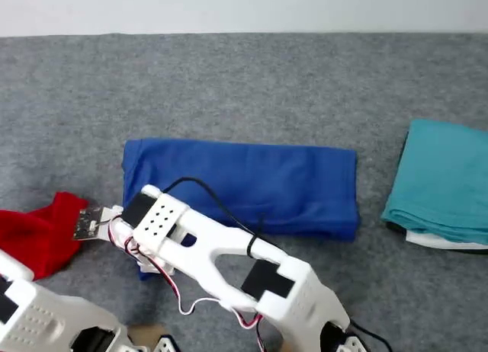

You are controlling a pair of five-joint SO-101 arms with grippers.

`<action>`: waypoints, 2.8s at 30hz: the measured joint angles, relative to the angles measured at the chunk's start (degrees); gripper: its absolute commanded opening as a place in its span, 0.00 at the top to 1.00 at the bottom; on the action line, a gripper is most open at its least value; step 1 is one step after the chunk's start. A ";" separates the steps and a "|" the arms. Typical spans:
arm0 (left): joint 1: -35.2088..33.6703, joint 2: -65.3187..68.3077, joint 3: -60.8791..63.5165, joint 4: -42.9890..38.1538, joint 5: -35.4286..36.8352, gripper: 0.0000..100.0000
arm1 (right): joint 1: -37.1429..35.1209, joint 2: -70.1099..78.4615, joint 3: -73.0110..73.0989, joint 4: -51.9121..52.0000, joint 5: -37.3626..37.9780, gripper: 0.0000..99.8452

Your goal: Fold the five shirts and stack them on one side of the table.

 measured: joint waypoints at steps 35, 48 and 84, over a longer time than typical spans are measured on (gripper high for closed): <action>-0.09 0.00 0.00 -0.18 0.00 0.99 | 20.84 12.84 -28.22 5.19 5.01 0.99; -0.09 0.00 0.88 -0.26 0.00 0.99 | 23.56 26.37 -51.43 5.19 5.89 0.82; 1.14 0.00 5.10 -2.29 0.00 0.99 | 33.41 29.27 -50.99 5.98 9.49 0.97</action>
